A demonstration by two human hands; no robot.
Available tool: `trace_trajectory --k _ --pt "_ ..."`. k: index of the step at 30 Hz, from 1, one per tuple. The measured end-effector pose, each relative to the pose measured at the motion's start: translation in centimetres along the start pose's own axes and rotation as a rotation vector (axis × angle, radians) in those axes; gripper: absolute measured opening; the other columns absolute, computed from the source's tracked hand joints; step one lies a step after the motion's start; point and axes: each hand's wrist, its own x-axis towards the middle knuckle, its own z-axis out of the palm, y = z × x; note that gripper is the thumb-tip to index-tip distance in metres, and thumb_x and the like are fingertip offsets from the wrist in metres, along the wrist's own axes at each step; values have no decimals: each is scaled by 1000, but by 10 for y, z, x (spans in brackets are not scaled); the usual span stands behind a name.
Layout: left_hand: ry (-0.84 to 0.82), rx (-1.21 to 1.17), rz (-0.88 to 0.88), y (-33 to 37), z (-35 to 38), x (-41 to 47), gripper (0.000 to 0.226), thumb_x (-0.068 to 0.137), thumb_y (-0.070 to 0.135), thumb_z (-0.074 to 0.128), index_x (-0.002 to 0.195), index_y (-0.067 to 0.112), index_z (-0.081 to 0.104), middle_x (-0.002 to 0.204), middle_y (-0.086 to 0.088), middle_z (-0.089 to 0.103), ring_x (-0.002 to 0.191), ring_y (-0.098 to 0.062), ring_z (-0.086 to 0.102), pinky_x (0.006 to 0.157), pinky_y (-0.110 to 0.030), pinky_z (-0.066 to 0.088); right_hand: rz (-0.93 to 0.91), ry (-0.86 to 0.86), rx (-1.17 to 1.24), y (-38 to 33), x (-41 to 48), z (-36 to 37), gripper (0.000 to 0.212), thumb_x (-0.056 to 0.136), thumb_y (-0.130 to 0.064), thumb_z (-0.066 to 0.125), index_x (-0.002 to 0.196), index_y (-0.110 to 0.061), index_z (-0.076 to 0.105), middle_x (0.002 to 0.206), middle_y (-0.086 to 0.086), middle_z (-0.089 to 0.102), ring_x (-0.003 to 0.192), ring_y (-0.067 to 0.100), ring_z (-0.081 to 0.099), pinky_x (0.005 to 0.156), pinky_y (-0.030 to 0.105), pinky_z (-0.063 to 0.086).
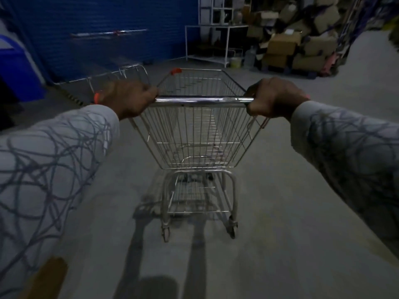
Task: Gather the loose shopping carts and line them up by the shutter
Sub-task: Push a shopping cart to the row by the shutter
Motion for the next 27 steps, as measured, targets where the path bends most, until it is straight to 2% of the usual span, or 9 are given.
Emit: trace_trajectory --k 4,9,12,15,18,20,22,25,27 --pt "0 51 38 -19 20 78 38 101 48 24 96 24 53 105 -16 60 95 -35 58 81 -45 48 19 -26 -8 3 89 8 27 70 -40 58 93 -30 69 80 -4 69 73 19 65 75 39 58" --pt "78 -86 -85 -59 61 182 42 89 60 23 85 32 55 102 -8 65 98 -34 61 77 -39 44 59 -32 16 4 212 22 36 62 -43 54 96 -37 66 76 -8 69 72 19 66 76 39 59" --pt "69 -170 -105 -88 88 246 52 80 64 22 89 30 60 100 -8 67 96 -32 63 74 -35 44 49 -91 11 0 288 28 43 68 -49 57 110 -41 61 90 -9 66 81 20 63 80 36 55" --pt "9 -285 -182 -116 108 313 56 75 68 25 98 34 63 106 -3 65 102 -30 63 89 -39 48 71 -123 -6 0 364 34 54 68 -52 56 122 -44 57 115 -8 65 100 24 66 87 37 54" --pt "-69 -249 -224 -137 125 369 63 75 71 23 109 37 62 114 0 60 105 -31 62 95 -39 45 89 -169 -20 1 437 38 67 67 -54 54 133 -47 50 131 -10 58 115 26 63 97 39 51" --pt "5 -224 -170 -148 133 404 49 81 62 33 105 34 64 110 -1 62 97 -32 65 89 -40 48 81 -198 -31 3 481 40 68 72 -56 56 138 -46 47 136 -9 55 121 27 59 103 39 47" --pt "105 -177 -12 -165 136 441 32 89 46 43 96 26 67 94 -6 63 82 -33 65 76 -47 55 76 -250 -31 1 525 39 69 76 -61 57 142 -43 45 141 -5 52 126 28 56 108 41 42" --pt "-121 -99 -5 -192 154 493 59 96 60 21 109 21 64 101 -11 60 89 -37 61 79 -50 53 91 -284 11 -3 586 45 80 68 -71 49 143 -42 44 144 1 50 127 37 54 109 48 41" --pt "-167 -123 -133 -210 169 536 60 90 62 20 114 26 62 112 -12 60 99 -40 62 87 -47 50 112 -302 31 -4 627 56 78 67 -62 52 142 -42 44 141 0 49 125 40 53 104 50 42"
